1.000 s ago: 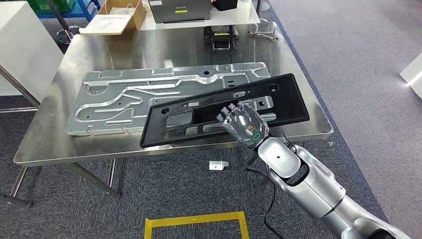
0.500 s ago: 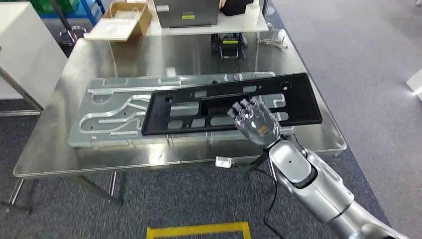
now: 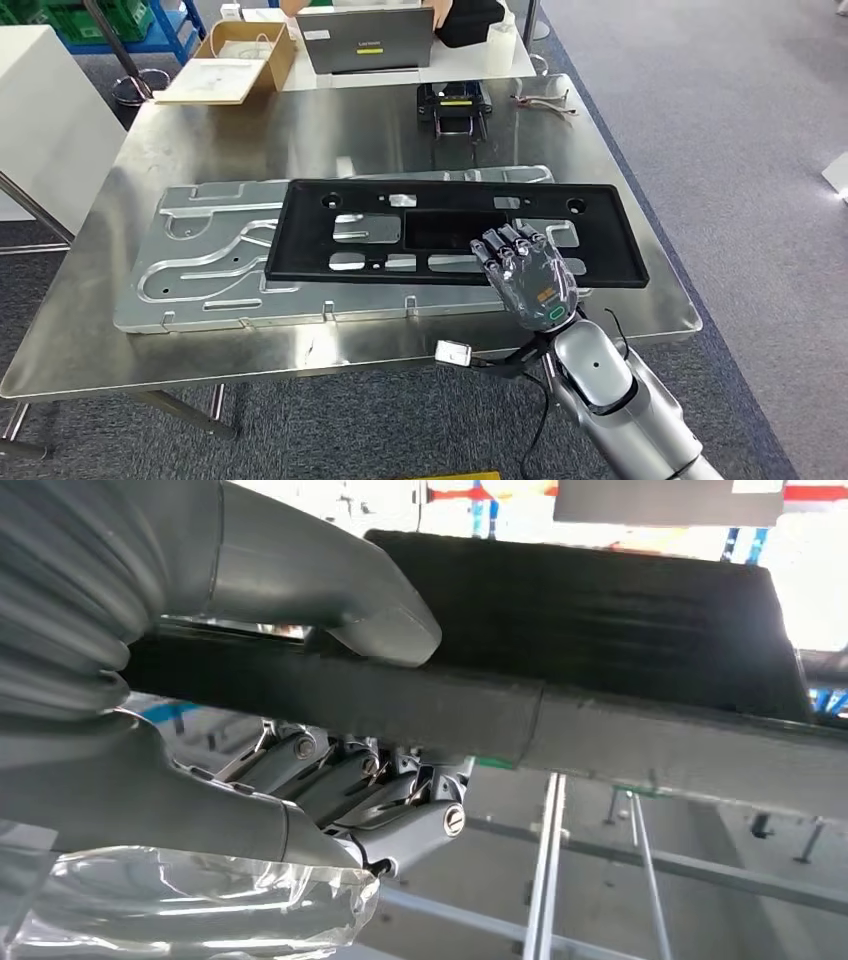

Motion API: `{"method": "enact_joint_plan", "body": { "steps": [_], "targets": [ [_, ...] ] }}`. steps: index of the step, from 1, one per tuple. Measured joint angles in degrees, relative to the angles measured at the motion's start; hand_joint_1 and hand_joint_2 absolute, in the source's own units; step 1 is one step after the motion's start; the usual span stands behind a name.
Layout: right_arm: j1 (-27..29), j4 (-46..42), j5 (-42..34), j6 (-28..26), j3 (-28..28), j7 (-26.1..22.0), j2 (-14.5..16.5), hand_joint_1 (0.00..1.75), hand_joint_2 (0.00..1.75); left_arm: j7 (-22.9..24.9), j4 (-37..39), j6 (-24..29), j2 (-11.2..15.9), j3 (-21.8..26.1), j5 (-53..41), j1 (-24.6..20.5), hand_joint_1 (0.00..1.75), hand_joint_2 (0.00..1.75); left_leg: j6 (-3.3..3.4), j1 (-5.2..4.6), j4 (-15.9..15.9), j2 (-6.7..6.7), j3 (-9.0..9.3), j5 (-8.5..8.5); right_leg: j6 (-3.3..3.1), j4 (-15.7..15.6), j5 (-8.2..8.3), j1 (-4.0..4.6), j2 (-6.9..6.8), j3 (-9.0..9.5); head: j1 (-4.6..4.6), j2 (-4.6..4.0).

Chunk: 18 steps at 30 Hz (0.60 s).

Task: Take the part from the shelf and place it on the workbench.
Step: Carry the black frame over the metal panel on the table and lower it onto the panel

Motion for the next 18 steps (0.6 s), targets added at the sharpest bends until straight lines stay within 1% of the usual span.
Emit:
{"method": "enact_joint_plan", "body": {
  "steps": [2,3,4,5,6,8,9,10,11,12,13,14,15,16,17,18],
  "targets": [
    [0.4,0.0,-0.7,0.0,-0.8,-0.5,0.7,1.75,1.75,0.0,0.0,0.0,0.0,0.0,0.0,0.1,0.00,0.00,0.85,-0.20,-0.5,-0.01,0.31,-0.38,0.66,0.3,-0.25,0.03,0.12,0.05,-0.01,0.00],
    [0.5,-0.1,-1.1,0.0,-1.2,-0.7,1.0,1.75,1.75,-0.1,0.0,0.0,0.0,0.0,0.0,0.1,0.00,0.00,1.21,-0.13,-0.7,-0.04,0.72,-0.16,0.97,0.5,-0.46,-0.04,0.12,0.15,-0.01,0.00],
    [0.7,-0.1,-1.6,0.1,-1.5,-0.8,1.2,1.75,1.75,-0.1,0.0,0.0,0.0,0.0,0.0,0.0,0.00,0.00,1.55,-0.05,-0.9,-0.07,1.12,-0.27,1.25,1.3,-0.84,-0.10,0.10,0.05,0.00,0.00],
    [0.7,-0.1,-2.1,0.2,-1.9,-1.0,1.4,1.75,1.75,-0.1,0.0,0.0,0.0,0.0,0.0,-0.1,0.00,0.00,1.85,0.03,-1.1,-0.10,1.53,-0.35,1.51,2.8,-1.70,-0.16,0.07,-0.70,0.00,0.00],
    [0.7,-0.1,-2.6,0.4,-2.2,-1.1,1.6,1.75,1.75,-0.1,0.0,0.0,0.0,0.0,0.0,-0.2,0.00,0.00,2.10,0.09,-1.2,-0.11,1.86,-0.50,1.74,5.6,-2.98,-0.24,0.04,-2.25,0.00,0.00],
    [1.0,0.2,-3.5,0.9,-2.5,-1.4,1.9,1.75,1.75,-0.1,0.0,0.0,0.0,0.0,0.0,-0.3,0.00,0.00,2.41,0.02,-1.2,-0.13,2.32,-1.04,2.14,13.1,-5.81,-0.31,0.02,-7.04,0.00,0.00],
    [1.2,0.5,-3.8,1.1,-2.6,-1.4,2.1,1.75,1.75,-0.1,0.0,0.0,0.0,0.0,0.0,-0.2,0.00,0.00,2.46,-0.02,-1.2,-0.16,2.64,-1.38,2.23,15.8,-6.29,-0.34,0.01,-9.17,0.01,0.00],
    [1.4,0.8,-3.9,1.2,-2.7,-1.5,2.2,1.75,1.75,-0.1,0.0,0.0,0.0,0.0,0.0,-0.2,0.00,0.00,2.47,-0.07,-1.2,-0.21,3.09,-1.75,2.21,16.7,-5.62,-0.33,0.01,-10.42,0.01,0.00],
    [1.6,1.1,-4.0,1.3,-2.8,-1.5,2.3,1.75,1.75,-0.1,0.0,0.0,0.0,0.0,0.0,-0.2,0.00,0.00,2.44,-0.15,-1.2,-0.28,3.69,-2.17,2.02,15.3,-3.67,-0.28,0.00,-10.54,0.01,0.00],
    [1.7,1.4,-4.0,1.3,-2.9,-1.6,2.4,1.75,1.75,-0.1,0.0,0.0,0.0,0.0,0.0,-0.2,0.00,0.00,2.40,-0.23,-1.2,-0.34,4.39,-2.64,1.67,11.9,-0.78,-0.16,0.00,-9.67,0.01,0.00],
    [1.7,1.6,-4.0,1.3,-3.0,-1.6,2.4,1.75,1.75,-0.1,0.0,0.0,0.0,0.0,0.0,-0.1,0.00,0.00,2.32,-0.27,-1.3,-0.36,4.94,-3.12,1.11,8.0,2.00,0.06,-0.03,-8.42,0.01,0.00],
    [1.6,1.8,-4.0,1.3,-3.1,-1.6,2.4,1.75,1.75,-0.1,0.0,0.0,-0.1,0.0,0.0,-0.2,0.00,0.00,2.16,-0.30,-1.3,-0.39,5.36,-3.52,0.56,4.6,3.63,0.34,-0.08,-7.39,0.03,0.00],
    [1.6,2.0,-4.1,1.3,-3.1,-1.6,2.4,1.75,1.75,-0.1,0.1,0.0,-0.2,0.0,-0.1,-0.3,0.00,0.00,1.90,-0.27,-1.4,-0.37,5.53,-3.85,0.09,2.2,4.59,0.63,-0.13,-6.71,0.02,0.00],
    [1.6,2.1,-4.1,1.3,-3.2,-1.7,2.5,1.75,1.75,-0.1,0.1,0.0,-0.2,0.0,-0.1,-0.3,0.00,0.00,1.60,-0.25,-1.3,-0.34,5.64,-4.01,-0.28,1.1,4.64,0.87,-0.13,-6.50,0.03,0.00],
    [1.6,2.2,-4.1,1.3,-3.2,-1.7,2.7,1.75,1.75,-0.1,0.1,0.0,-0.2,0.0,-0.1,-0.4,0.00,0.00,1.28,-0.28,-1.3,-0.31,5.88,-4.03,-0.50,0.6,4.40,0.97,-0.10,-6.36,0.02,0.00],
    [1.6,2.3,-4.2,1.3,-3.2,-1.7,2.8,1.75,1.75,-0.1,0.1,0.0,-0.1,0.0,-0.1,-0.4,0.00,0.00,0.96,-0.36,-1.2,-0.25,6.03,-4.12,-0.69,0.2,4.64,0.81,-0.05,-5.86,0.01,0.00]
  ]
}}
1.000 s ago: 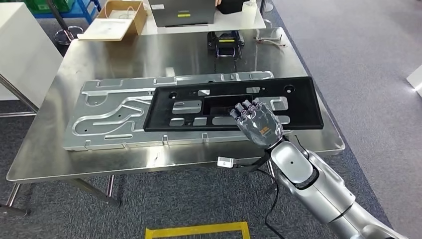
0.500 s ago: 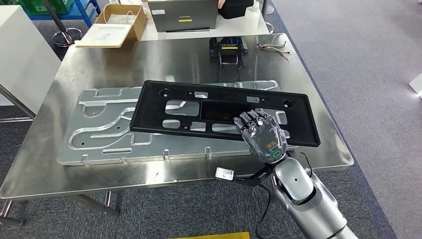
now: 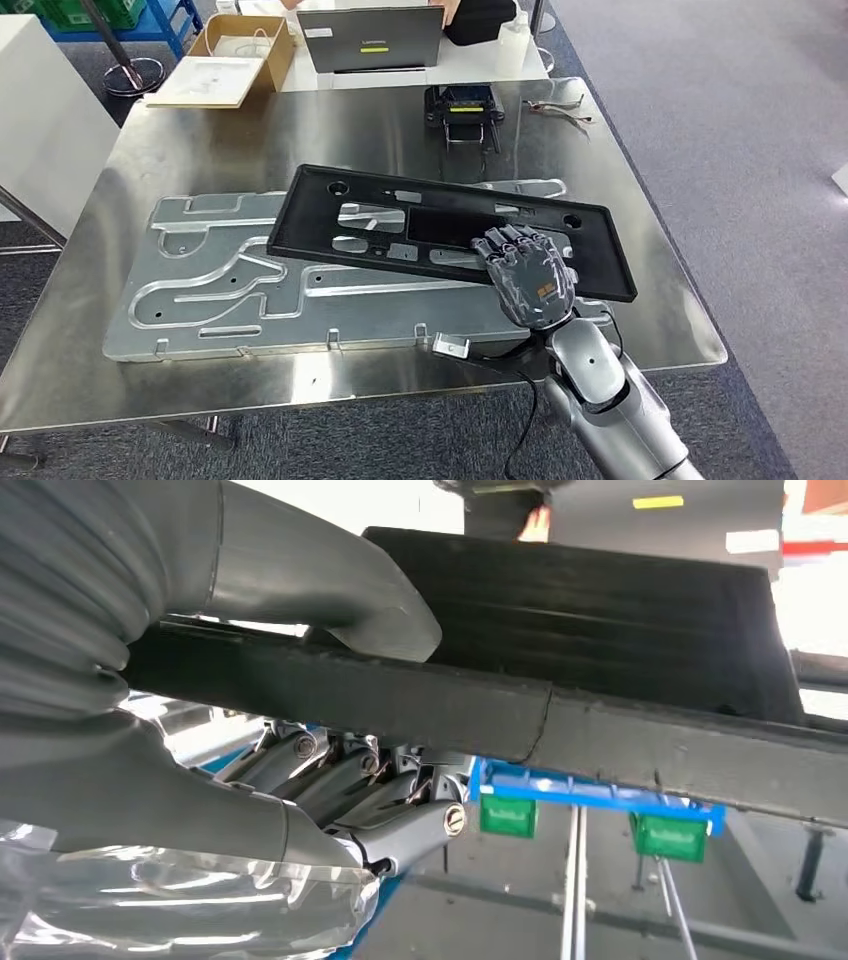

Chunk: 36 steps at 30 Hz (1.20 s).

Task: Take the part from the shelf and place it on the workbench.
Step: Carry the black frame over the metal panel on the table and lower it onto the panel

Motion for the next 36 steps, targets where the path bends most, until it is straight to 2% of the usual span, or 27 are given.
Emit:
{"method": "enact_joint_plan", "body": {
  "steps": [2,3,5,6,7,8,10,11,12,13,14,17,18,20,21,22,23,24,25,26,27,28,29,32,33,34,36],
  "targets": [
    [-0.1,0.2,-0.3,0.3,-0.1,0.0,0.1,1.75,1.75,0.0,0.0,0.0,0.1,0.0,0.0,0.0,0.00,0.00,-0.50,-0.03,2.3,0.08,-0.56,-0.57,-0.46,-0.8,-0.20,-0.45,-0.01,1.47,-0.01,0.00],
    [-0.3,0.4,-0.5,0.5,-0.2,0.0,0.2,1.75,1.75,-0.1,0.0,0.0,0.1,0.0,0.0,0.0,0.00,0.00,-0.78,0.05,5.0,0.10,-1.92,-1.41,-0.65,-1.1,-0.38,-0.66,-0.04,2.17,0.00,0.00],
    [-0.5,1.0,-1.4,1.3,-0.5,0.0,0.5,1.75,1.75,-0.1,0.0,-0.1,0.2,0.0,0.0,-0.1,0.00,0.00,-1.43,0.39,12.1,0.13,-6.22,-4.11,-0.84,-1.3,-0.98,-0.72,-0.06,2.97,-0.02,0.00],
    [-0.5,1.5,-2.0,1.7,-0.7,-0.1,0.5,1.75,1.75,-0.1,0.0,-0.1,0.3,0.0,0.0,0.0,0.00,0.00,-1.72,0.55,14.8,0.14,-8.24,-5.08,-0.81,-1.2,-1.32,-0.74,-0.05,3.27,-0.01,0.00],
    [-0.4,2.1,-2.6,2.1,-1.0,-0.2,0.6,1.75,1.75,-0.2,0.0,-0.1,0.4,0.0,0.0,0.0,0.00,0.00,-1.92,0.67,15.8,0.16,-9.53,-5.11,-0.71,-1.1,-1.69,-0.79,-0.02,3.60,-0.01,0.00],
    [-0.4,2.7,-3.2,2.4,-1.3,-0.4,0.6,1.75,1.75,-0.2,0.0,-0.1,0.4,0.0,0.0,0.1,0.00,0.00,-2.04,0.77,14.8,0.17,-9.80,-3.80,-0.56,-1.0,-2.08,-0.84,0.02,3.97,-0.01,0.00],
    [-0.3,3.9,-4.3,2.9,-2.0,-0.9,0.6,1.75,1.75,-0.2,0.0,-0.2,0.5,0.0,-0.1,0.2,0.00,0.00,-2.05,0.88,7.8,0.21,-7.72,1.33,-0.15,-0.7,-2.96,-0.95,0.07,4.74,-0.01,0.00],
    [-0.4,4.4,-4.7,3.0,-2.3,-1.1,0.6,1.75,1.75,-0.2,0.0,-0.2,0.6,0.0,-0.1,0.2,0.00,0.00,-1.95,0.79,4.3,0.25,-6.53,2.78,0.09,-0.5,-3.34,-0.94,0.09,5.04,0.00,0.00],
    [-0.4,4.8,-5.0,3.1,-2.6,-1.3,0.6,1.75,1.75,-0.3,0.0,-0.2,0.6,0.0,-0.1,0.1,0.00,0.00,-1.67,0.69,2.0,0.30,-5.62,3.53,0.38,-0.3,-3.68,-0.89,0.10,5.14,0.00,0.00],
    [-0.5,5.3,-5.2,3.2,-2.8,-1.4,0.6,1.75,1.75,-0.3,0.0,-0.2,0.7,0.0,-0.1,0.1,0.00,0.00,-1.28,0.57,0.9,0.32,-5.22,3.64,0.70,-0.2,-3.95,-0.82,0.10,5.17,0.00,0.00],
    [-0.5,5.8,-5.4,3.4,-3.1,-1.5,0.6,1.75,1.75,-0.4,0.0,-0.2,0.7,0.0,-0.1,0.2,0.00,0.00,-0.89,0.46,0.8,0.34,-5.15,3.31,1.00,-0.1,-4.10,-0.76,0.11,5.19,0.01,0.00],
    [-0.4,7.2,-6.2,4.2,-4.0,-1.9,0.6,1.75,1.75,-0.6,0.0,-0.1,0.8,0.0,0.0,0.2,0.00,0.00,0.08,0.74,0.4,0.36,-4.74,4.03,1.87,1.1,-5.33,-0.80,0.08,4.87,0.01,0.00],
    [-0.5,7.7,-6.5,4.3,-4.4,-2.0,0.5,1.31,1.31,-0.7,0.0,-0.1,0.8,0.0,0.1,0.1,0.00,0.44,0.38,0.85,0.2,0.37,-4.60,4.04,2.16,3.3,-6.56,-0.86,0.08,3.78,0.00,0.00],
    [-0.5,9.0,-7.2,4.5,-5.2,-2.3,0.5,0.44,0.44,-0.7,0.0,0.2,0.9,0.0,0.2,0.0,0.00,1.31,0.88,0.81,0.1,0.35,-4.47,3.81,2.61,10.6,-9.73,-1.08,0.05,-0.39,0.01,0.00],
    [-0.4,9.7,-7.6,4.6,-5.6,-2.4,0.5,0.00,0.00,-0.7,0.0,0.5,0.9,0.0,0.3,0.0,0.00,1.31,1.01,0.78,0.1,0.33,-4.41,3.65,2.77,14.3,-10.75,-1.15,0.05,-2.67,0.01,0.00],
    [-0.2,10.4,-7.8,4.7,-6.0,-2.6,0.5,0.00,0.00,-0.7,0.0,0.9,0.9,0.0,0.2,0.0,0.00,0.87,1.07,0.75,0.2,0.30,-4.27,3.48,2.85,16.3,-10.70,-1.22,0.05,-4.24,0.02,0.00],
    [-0.1,10.9,-8.1,4.8,-6.3,-2.8,0.5,0.00,0.00,-0.7,0.0,1.3,0.9,0.0,0.2,0.1,0.00,0.44,1.05,0.73,0.2,0.25,-4.06,3.26,2.84,16.1,-9.45,-1.26,0.04,-4.72,0.01,0.00],
    [0.0,11.5,-8.2,4.9,-6.7,-3.0,0.5,0.00,0.00,-0.7,0.0,1.6,0.9,0.0,0.1,0.1,0.00,0.00,0.99,0.73,0.3,0.20,-3.74,2.99,2.74,13.7,-7.17,-1.30,0.03,-4.04,0.01,0.00],
    [0.1,11.9,-8.3,4.9,-7.0,-3.1,0.4,0.00,0.00,-0.7,0.0,1.8,0.9,0.0,0.1,0.1,0.00,0.00,0.88,0.72,0.3,0.15,-3.39,2.68,2.53,9.7,-4.52,-1.31,-0.01,-2.54,0.01,0.00],
    [0.0,12.4,-8.4,4.9,-7.3,-3.2,0.4,0.00,0.00,-0.7,0.0,2.0,0.9,0.0,0.2,0.0,0.00,0.00,0.73,0.60,0.4,0.11,-3.10,2.38,2.30,5.9,-2.65,-1.20,-0.04,-0.90,0.01,0.00],
    [0.0,12.7,-8.5,4.9,-7.5,-3.2,0.4,0.00,0.00,-0.7,0.0,1.9,1.0,0.0,0.3,0.0,0.00,0.00,0.53,0.50,0.5,0.07,-2.93,2.14,2.05,3.0,-1.54,-1.08,-0.06,0.39,0.01,0.00],
    [0.0,13.0,-8.7,4.9,-7.8,-3.2,0.4,0.00,0.00,-0.6,0.0,1.9,1.0,0.0,0.4,-0.1,0.00,0.00,0.28,0.42,0.5,0.05,-2.86,2.01,1.86,1.4,-1.27,-0.94,-0.05,1.05,0.01,0.00],
    [0.0,13.3,-8.8,4.9,-8.0,-3.3,0.4,0.00,0.00,-0.6,0.0,1.8,1.1,0.0,0.5,-0.1,0.00,0.00,0.00,0.35,0.5,0.06,-2.82,1.96,1.69,1.1,-1.56,-0.80,0.00,1.22,0.00,0.00],
    [0.1,14.1,-9.2,4.9,-8.4,-3.6,0.5,0.00,0.00,-0.5,0.0,1.5,1.3,0.0,0.5,-0.1,0.00,0.00,-0.92,0.35,1.0,0.15,-2.87,1.14,0.86,0.3,-1.43,-1.21,0.09,1.62,-0.01,0.00],
    [0.0,14.3,-9.3,4.9,-8.5,-3.7,0.5,0.00,0.00,-0.4,0.0,1.5,1.4,0.0,0.5,-0.1,0.00,0.00,-1.21,0.37,2.7,0.17,-3.55,0.04,0.52,0.0,-1.37,-1.39,0.06,1.86,-0.01,0.00],
    [0.1,14.4,-9.3,4.9,-8.6,-3.7,0.5,0.00,0.00,-0.4,0.0,1.3,1.5,0.0,0.6,-0.1,0.00,0.00,-1.45,0.48,5.7,0.19,-4.91,-1.61,0.24,-0.1,-1.39,-1.43,-0.01,2.06,-0.01,0.00],
    [0.3,14.8,-9.4,4.9,-8.7,-3.8,0.4,0.00,0.00,-0.3,0.0,1.0,1.6,0.0,0.7,0.0,0.00,0.00,-1.88,0.60,13.6,0.20,-8.80,-5.05,-0.06,-0.1,-1.52,-1.35,-0.06,2.16,-0.01,0.00]
  ]
}}
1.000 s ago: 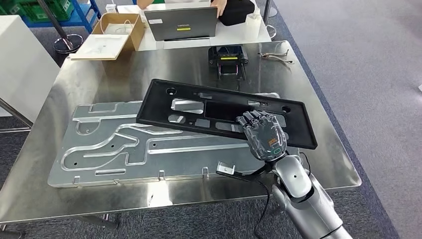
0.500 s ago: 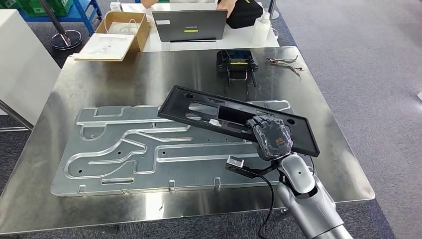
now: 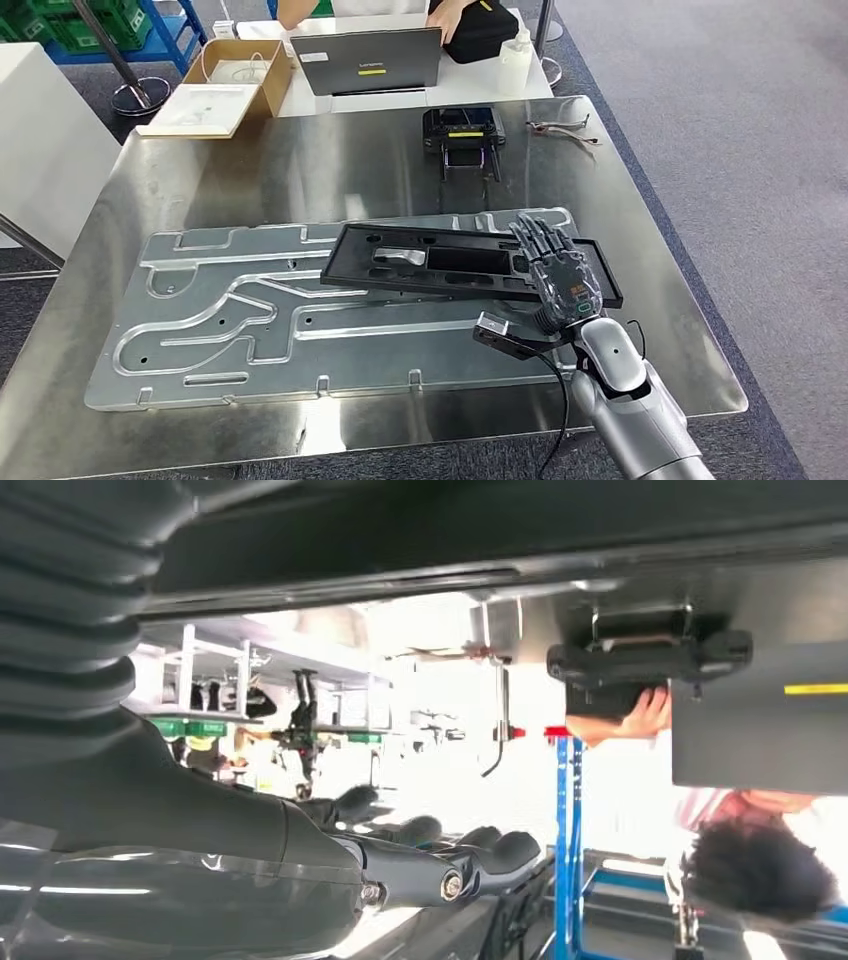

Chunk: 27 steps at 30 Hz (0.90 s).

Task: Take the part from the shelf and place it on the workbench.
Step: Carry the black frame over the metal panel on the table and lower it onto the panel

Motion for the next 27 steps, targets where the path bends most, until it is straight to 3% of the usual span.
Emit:
{"method": "enact_joint_plan", "body": {
  "steps": [1,2,3,5,7,11,13,15,16,17,18,21,22,25,26,27],
  "targets": [
    [0.2,0.2,0.0,0.0,-0.1,0.0,0.0,0.00,0.00,0.0,0.0,-0.2,0.0,0.0,0.1,0.1,0.00,0.00,-0.14,0.05,2.7,0.00,-1.48,-0.67,-0.05,0.0,-0.06,0.04,0.00,0.03,0.00,0.00],
    [0.4,0.3,-0.1,0.0,-0.1,-0.1,0.0,0.00,0.00,0.1,0.0,-0.3,0.0,0.0,0.1,0.1,0.00,0.00,-0.21,0.08,3.3,0.01,-1.95,-0.15,-0.05,0.1,-0.10,0.06,0.03,0.09,0.00,0.00],
    [0.5,0.5,-0.1,0.0,-0.1,-0.1,0.0,0.00,0.00,0.1,0.0,-0.3,0.0,0.0,0.2,0.2,0.00,0.00,-0.19,0.10,1.5,0.01,-1.22,1.44,-0.02,0.2,-0.14,0.06,0.06,0.17,0.00,0.00],
    [0.6,0.6,-0.1,0.0,-0.3,-0.1,0.0,0.00,0.00,0.1,0.0,-0.4,0.1,0.0,0.3,0.1,0.00,0.00,0.16,0.08,-6.4,-0.01,2.55,5.47,0.21,0.6,-0.33,0.12,0.15,0.29,0.00,0.00],
    [0.6,0.6,-0.2,-0.1,-0.5,-0.1,0.0,0.00,0.00,0.0,0.0,-0.8,0.2,0.1,0.5,0.0,0.00,0.00,0.70,-0.09,-11.8,-0.07,5.09,7.45,0.68,1.0,-0.47,0.32,0.27,0.13,0.01,0.00],
    [1.1,0.6,-0.3,-0.3,-0.9,-0.3,0.0,0.00,0.00,-0.1,0.0,-1.2,0.2,0.1,0.7,0.0,0.00,0.00,1.96,-0.02,-13.0,0.05,5.05,8.38,1.86,1.5,-0.79,0.37,0.36,-0.30,0.01,0.00],
    [1.2,0.7,-0.3,-0.4,-1.1,-0.4,-0.1,0.00,0.00,-0.1,0.0,-1.3,0.2,0.1,0.8,0.0,0.00,0.00,2.82,0.24,-13.6,0.22,4.61,9.20,2.37,5.2,-4.25,0.26,0.32,-1.68,0.02,0.00],
    [1.5,0.7,-0.3,-0.5,-1.2,-0.4,-0.1,0.00,0.00,-0.1,0.0,-1.4,0.2,0.2,0.9,0.0,0.00,0.00,3.13,0.20,-13.6,0.29,3.75,9.85,2.80,12.4,-9.02,0.09,0.27,-4.23,0.02,0.00],
    [1.7,0.8,-0.3,-0.5,-1.3,-0.5,-0.1,0.00,0.00,-0.1,0.0,-1.5,0.2,0.2,0.9,0.0,0.00,0.00,3.11,0.18,-13.5,0.31,3.27,10.17,2.96,15.3,-10.36,0.00,0.27,-5.09,0.02,0.00],
    [1.9,0.8,-0.3,-0.6,-1.3,-0.5,-0.1,0.00,0.00,-0.1,0.0,-1.6,0.2,0.3,0.9,0.0,0.00,0.00,3.05,0.17,-13.5,0.32,2.76,10.50,3.07,16.4,-10.58,-0.10,0.25,-5.06,0.02,0.00],
    [2.0,0.9,-0.3,-0.7,-1.3,-0.5,-0.1,0.00,0.00,-0.1,0.0,-1.6,0.2,0.3,0.9,0.0,0.00,0.00,2.95,0.18,-13.4,0.32,2.27,10.82,3.12,15.3,-9.75,-0.19,0.22,-3.90,0.02,0.00],
    [2.0,0.9,-0.1,-0.9,-1.4,-0.6,-0.1,0.00,0.00,-0.2,0.0,-1.9,0.1,0.4,0.9,0.0,0.00,0.00,2.32,0.17,-13.0,0.29,1.19,11.69,2.82,3.8,-5.84,-0.19,0.09,3.62,0.02,0.00],
    [1.9,0.8,-0.1,-1.0,-1.4,-0.6,-0.1,0.00,0.00,-0.2,0.0,-1.9,0.1,0.4,1.0,0.0,0.00,0.00,1.98,0.13,-12.9,0.26,1.07,11.98,2.58,1.3,-5.17,-0.04,0.10,5.09,0.02,0.00],
    [1.9,0.7,0.1,-1.1,-1.4,-0.9,-0.1,0.00,0.00,-0.2,0.0,-1.9,0.0,0.5,1.0,0.0,0.00,0.00,0.81,0.09,-13.2,0.16,0.94,13.06,1.60,0.2,-4.18,0.28,0.21,4.99,0.02,0.00],
    [1.9,0.7,0.1,-1.1,-1.4,-0.9,0.0,0.00,0.00,-0.3,0.0,-1.9,0.0,0.5,1.0,0.1,0.00,0.00,0.47,0.15,-13.0,0.11,0.64,12.85,1.15,0.0,-3.72,0.18,0.14,4.63,0.01,0.00],
    [1.9,0.7,0.2,-1.1,-1.4,-1.0,0.0,0.00,0.00,-0.3,0.0,-1.9,0.0,0.5,1.0,0.2,0.00,0.00,0.19,0.19,-12.1,0.07,0.07,11.60,0.63,-0.2,-3.06,0.06,0.06,4.12,0.02,0.00]
  ]
}}
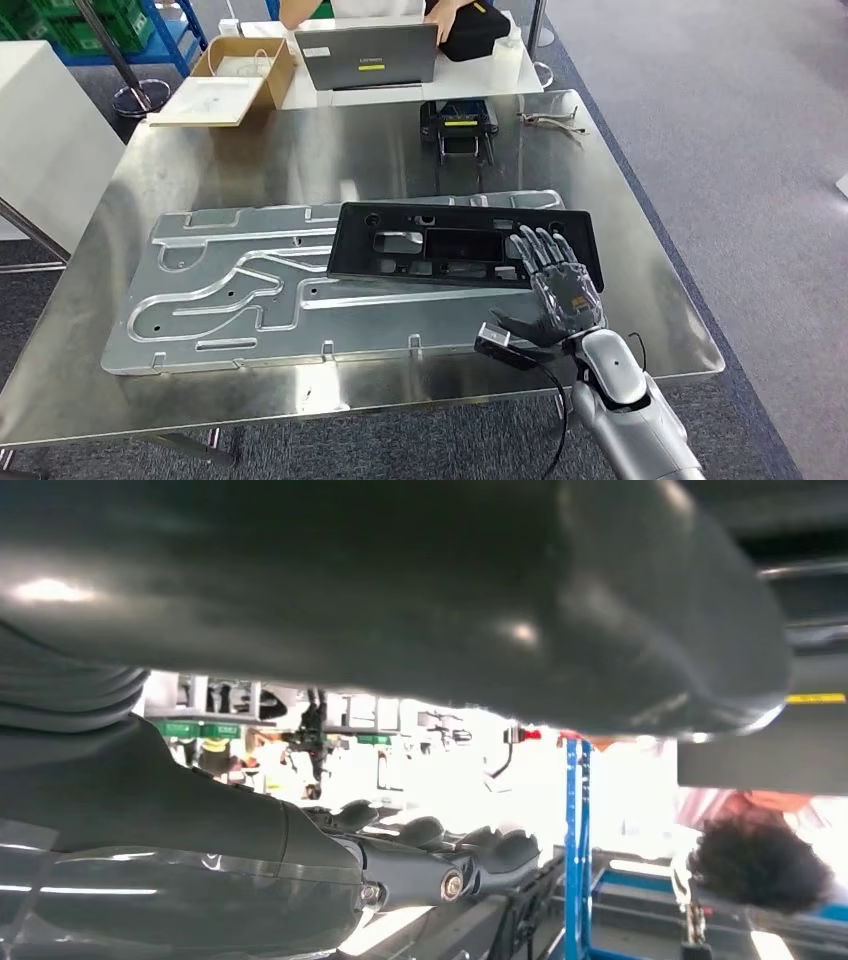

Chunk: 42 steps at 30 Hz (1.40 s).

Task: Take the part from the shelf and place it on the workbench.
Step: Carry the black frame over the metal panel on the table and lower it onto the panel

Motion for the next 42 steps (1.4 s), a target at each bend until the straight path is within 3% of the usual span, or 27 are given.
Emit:
{"method": "enact_joint_plan", "body": {
  "steps": [2,4,5,6,8,10,12,14,16,18,19,20,22,23,24,26,27,29,30,31,34,35,36,37,39,40,42],
  "targets": [
    [0.1,0.0,0.2,-0.1,0.0,-0.1,0.1,0.00,0.00,0.0,0.0,0.0,0.0,0.0,0.0,0.0,0.00,0.00,-0.39,0.10,5.3,0.00,-1.91,-5.35,-0.72,-0.1,1.33,-0.07,-0.17,-1.36,-0.01,0.00],
    [0.3,0.0,0.3,-0.2,0.0,-0.1,0.1,0.00,0.00,0.0,0.0,0.0,0.0,0.0,0.0,0.0,0.00,0.00,-0.66,0.11,12.8,0.02,-3.49,-10.11,-0.93,0.0,2.53,0.10,-0.22,-3.02,-0.01,0.00],
    [0.4,0.0,0.3,-0.3,0.0,-0.1,0.1,0.00,0.00,0.0,0.0,0.0,-0.1,0.0,0.0,0.0,0.00,0.00,-0.71,0.11,15.0,0.02,-3.37,-10.66,-0.92,0.1,3.07,0.18,-0.22,-3.86,-0.01,0.00],
    [0.5,0.0,0.3,-0.3,0.0,-0.1,0.1,0.00,0.00,0.0,0.0,0.0,-0.1,0.0,0.0,0.0,0.00,0.00,-0.68,0.11,15.3,0.03,-2.29,-10.03,-0.86,0.3,3.57,0.24,-0.23,-4.69,-0.02,0.00],
    [0.7,0.0,0.4,-0.4,0.0,-0.1,0.1,0.00,0.00,0.0,0.0,-0.1,-0.1,0.0,0.0,-0.1,0.00,0.00,-0.31,0.07,9.7,0.02,2.89,-7.51,-0.61,0.8,4.40,0.31,-0.21,-6.14,-0.02,0.00],
    [0.7,-0.1,0.5,-0.6,0.0,-0.1,0.1,0.00,0.00,0.0,0.0,-0.1,-0.1,0.0,0.0,-0.3,0.00,0.00,0.27,-0.22,1.8,-0.01,8.42,-7.25,-0.11,1.3,5.13,0.45,-0.21,-7.15,-0.01,0.00],
    [0.7,-0.2,0.6,-0.8,0.0,-0.1,0.1,0.00,0.00,-0.1,0.0,-0.1,-0.2,0.0,0.1,-0.3,0.00,0.00,0.82,-0.56,-1.5,-0.09,10.06,-7.87,0.55,1.3,5.90,0.46,-0.24,-7.44,0.01,0.00],
    [0.9,-0.2,0.8,-1.0,0.0,-0.1,0.1,0.00,0.00,-0.1,0.0,-0.1,-0.2,0.0,0.1,-0.3,0.00,0.00,1.57,-0.46,-2.0,0.06,9.49,-6.86,1.30,1.2,6.38,0.40,-0.14,-7.59,0.02,0.00],
    [1.1,-0.2,1.0,-1.0,0.0,-0.1,0.1,0.00,0.00,-0.1,0.0,-0.1,-0.3,0.1,0.1,-0.5,0.00,0.00,2.49,-0.18,-2.5,0.36,8.67,-5.34,1.92,3.3,3.40,0.35,-0.01,-8.62,0.03,0.00],
    [1.3,-0.1,1.0,-1.0,0.0,-0.1,0.0,0.00,0.00,-0.1,0.0,-0.1,-0.4,0.1,0.1,-0.5,0.00,0.00,2.90,-0.13,-2.6,0.51,7.22,-3.95,2.36,9.5,-2.43,0.19,-0.01,-10.40,0.03,0.00],
    [1.4,-0.1,1.0,-1.0,0.0,-0.1,0.0,0.00,0.00,-0.1,0.0,-0.1,-0.4,0.2,0.1,-0.5,0.00,0.00,2.89,-0.14,-2.6,0.55,6.31,-3.33,2.57,13.0,-4.45,0.12,-0.01,-11.11,0.03,0.00],
    [1.6,-0.1,1.0,-1.0,0.0,-0.1,0.0,0.00,0.00,-0.1,0.0,-0.1,-0.4,0.2,0.1,-0.4,0.00,0.00,2.83,-0.15,-2.4,0.58,5.40,-2.73,2.76,15.5,-5.08,0.02,-0.02,-11.24,0.03,0.00],
    [1.8,-0.1,1.1,-1.0,0.0,-0.1,0.0,0.00,0.00,-0.1,0.0,-0.1,-0.5,0.3,0.1,-0.4,0.00,0.00,2.61,-0.13,-2.1,0.64,3.63,-1.67,2.93,15.4,-3.00,-0.21,-0.05,-8.93,0.03,0.00],
    [1.8,-0.1,1.1,-1.1,0.0,-0.1,0.0,0.00,0.00,-0.1,0.0,-0.1,-0.5,0.3,0.1,-0.4,0.00,0.00,2.44,-0.12,-1.8,0.65,2.86,-1.21,2.91,12.5,-1.49,-0.32,-0.06,-6.32,0.03,0.00],
    [1.8,-0.1,1.1,-1.1,0.0,-0.1,0.0,0.00,0.00,-0.1,0.0,-0.1,-0.6,0.4,0.1,-0.5,0.00,0.00,2.21,-0.15,-1.5,0.64,2.21,-0.83,2.78,8.4,-1.04,-0.34,-0.06,-3.22,0.03,0.00],
    [1.8,-0.2,1.2,-1.2,0.0,-0.1,0.0,0.00,0.00,-0.2,0.0,-0.1,-0.6,0.4,0.1,-0.5,0.00,0.00,1.57,-0.23,-1.1,0.58,1.54,-0.06,2.22,1.7,-1.64,-0.13,0.04,1.30,-0.01,0.00],
    [1.8,-0.2,1.2,-1.3,0.0,-0.1,0.0,0.00,0.00,-0.2,0.0,-0.1,-0.7,0.4,0.1,-0.5,0.00,0.00,1.19,-0.23,-1.1,0.56,1.42,0.39,1.87,0.2,-2.16,0.06,0.09,2.09,-0.02,0.00],
    [1.8,-0.2,1.3,-1.3,0.0,-0.1,0.1,0.00,0.00,-0.2,0.0,-0.1,-0.7,0.5,0.1,-0.4,0.00,0.00,0.41,-0.14,-1.3,0.50,1.25,1.12,1.02,-0.3,-1.41,0.13,0.03,1.62,0.00,0.00],
    [1.8,-0.2,1.3,-1.3,0.0,-0.1,0.1,0.00,0.00,-0.2,0.0,-0.1,-0.7,0.5,0.1,-0.3,0.00,0.00,0.11,-0.07,-0.9,0.44,0.87,0.44,0.52,-0.3,-0.79,0.05,-0.07,1.12,-0.02,0.00],
    [1.8,-0.2,1.3,-1.3,0.0,-0.1,0.1,0.00,0.00,-0.2,0.0,-0.1,-0.8,0.5,0.1,-0.2,0.00,0.00,-0.14,-0.03,0.5,0.38,0.22,-1.46,0.04,-0.5,-0.05,-0.05,-0.18,0.47,-0.01,0.00],
    [2.0,-0.1,1.3,-1.4,0.0,-0.1,0.2,0.00,0.00,-0.2,0.0,-0.1,-0.9,0.6,0.1,-0.2,0.00,0.00,-0.61,0.06,10.4,0.33,-2.35,-10.05,-0.70,-0.5,2.11,0.02,-0.34,-2.15,-0.02,0.00],
    [2.2,-0.1,1.3,-1.4,0.0,-0.1,0.2,0.00,0.00,-0.2,0.0,-0.1,-0.9,0.6,0.1,-0.2,0.00,0.00,-0.71,0.06,13.6,0.33,-2.62,-11.12,-0.72,-0.3,2.77,0.10,-0.36,-3.11,-0.02,0.00],
    [2.3,-0.1,1.3,-1.5,0.0,-0.1,0.2,0.00,0.00,-0.2,0.0,-0.1,-0.9,0.6,0.1,-0.2,0.00,0.00,-0.74,0.06,15.3,0.33,-2.23,-10.82,-0.68,-0.1,3.39,0.16,-0.37,-4.08,-0.02,0.00],
    [2.6,0.0,1.2,-1.7,0.0,0.0,0.2,0.00,0.00,-0.2,0.0,-0.1,-0.9,0.7,0.1,-0.2,0.00,0.00,-0.67,0.06,15.1,0.33,-0.85,-9.43,-0.58,0.1,3.96,0.20,-0.37,-5.05,-0.02,0.00],
    [3.1,0.0,1.1,-2.0,0.0,0.0,0.2,0.00,0.00,-0.2,0.0,-0.1,-0.9,0.7,0.2,-0.3,0.00,0.00,-0.22,-0.01,8.7,0.29,4.75,-7.21,-0.26,0.7,4.97,0.28,-0.36,-6.72,-0.02,0.00],
    [3.2,0.0,1.1,-2.1,0.0,0.0,0.2,0.00,0.00,-0.2,0.0,-0.1,-0.9,0.7,0.2,-0.3,0.00,0.00,0.10,-0.14,4.2,0.25,7.96,-7.38,-0.02,1.0,5.40,0.34,-0.36,-7.35,-0.02,0.00],
    [3.5,0.0,0.9,-2.3,-0.1,0.0,0.2,0.00,0.00,-0.2,0.0,-0.1,-0.9,0.7,0.2,-0.5,0.00,0.00,0.68,-0.50,-1.3,0.19,11.35,-8.64,0.61,1.2,6.31,0.38,-0.40,-7.86,-0.01,0.00]
  ]
}}
